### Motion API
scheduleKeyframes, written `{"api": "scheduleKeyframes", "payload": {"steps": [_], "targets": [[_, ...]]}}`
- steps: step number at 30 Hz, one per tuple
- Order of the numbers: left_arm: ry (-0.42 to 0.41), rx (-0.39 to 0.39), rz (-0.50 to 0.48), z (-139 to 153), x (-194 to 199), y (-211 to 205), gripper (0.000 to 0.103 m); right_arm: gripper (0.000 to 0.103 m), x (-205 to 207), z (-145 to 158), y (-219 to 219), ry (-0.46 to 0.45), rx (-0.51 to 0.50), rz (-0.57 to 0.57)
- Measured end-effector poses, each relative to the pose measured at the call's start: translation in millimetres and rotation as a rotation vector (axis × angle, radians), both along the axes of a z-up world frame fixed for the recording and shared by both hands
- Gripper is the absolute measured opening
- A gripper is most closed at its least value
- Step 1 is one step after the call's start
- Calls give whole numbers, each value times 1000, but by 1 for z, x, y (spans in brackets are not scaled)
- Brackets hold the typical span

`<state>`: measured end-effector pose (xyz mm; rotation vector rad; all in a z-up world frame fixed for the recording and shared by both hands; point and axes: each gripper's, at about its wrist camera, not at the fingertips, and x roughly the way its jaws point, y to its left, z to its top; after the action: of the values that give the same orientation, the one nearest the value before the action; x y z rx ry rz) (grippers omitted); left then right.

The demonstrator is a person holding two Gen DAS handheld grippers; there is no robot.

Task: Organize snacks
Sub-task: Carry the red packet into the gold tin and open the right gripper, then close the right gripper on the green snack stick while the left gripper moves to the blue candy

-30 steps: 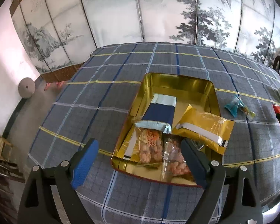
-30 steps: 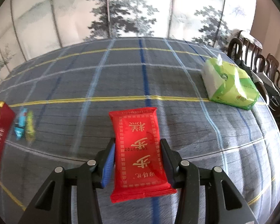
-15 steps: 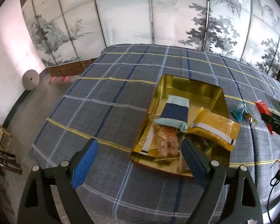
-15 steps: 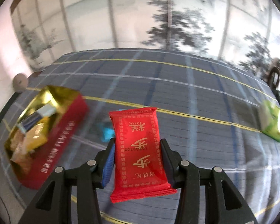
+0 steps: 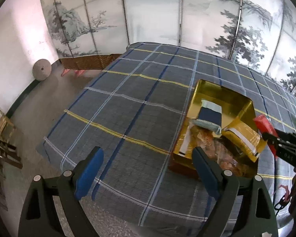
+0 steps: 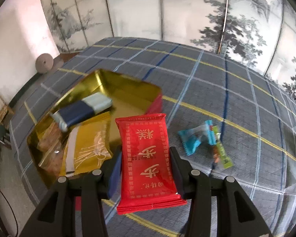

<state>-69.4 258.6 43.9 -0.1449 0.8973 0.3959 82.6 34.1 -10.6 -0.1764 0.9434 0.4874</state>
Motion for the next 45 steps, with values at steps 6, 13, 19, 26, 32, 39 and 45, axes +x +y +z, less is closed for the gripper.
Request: {"api": "scheduleKeyframes", "payload": {"steps": [6,13,19,26,32,39,45], "targets": [[2,-12,10,-3,-6,6,89,46,-17,5,23,17,13,57],[0,-13,23,-3,-10,9,89,46,-27,3,57,39,20,96],[5,-9,45,-3,-16,16,89,46,-26,0,75,33,50,90],[24,-13,48,-7,-18,18,90,49,-26,0,80,24,71,115],[29,-11,35,-8,-14,10,90,58,-22,1,66,32,99,117],[36,1,0,-7,-4,-6,90,58,-15,14,44,2,136,88],[42,7,-34,-7,6,-22,90,58,-2,16,4,-43,110,24]]}}
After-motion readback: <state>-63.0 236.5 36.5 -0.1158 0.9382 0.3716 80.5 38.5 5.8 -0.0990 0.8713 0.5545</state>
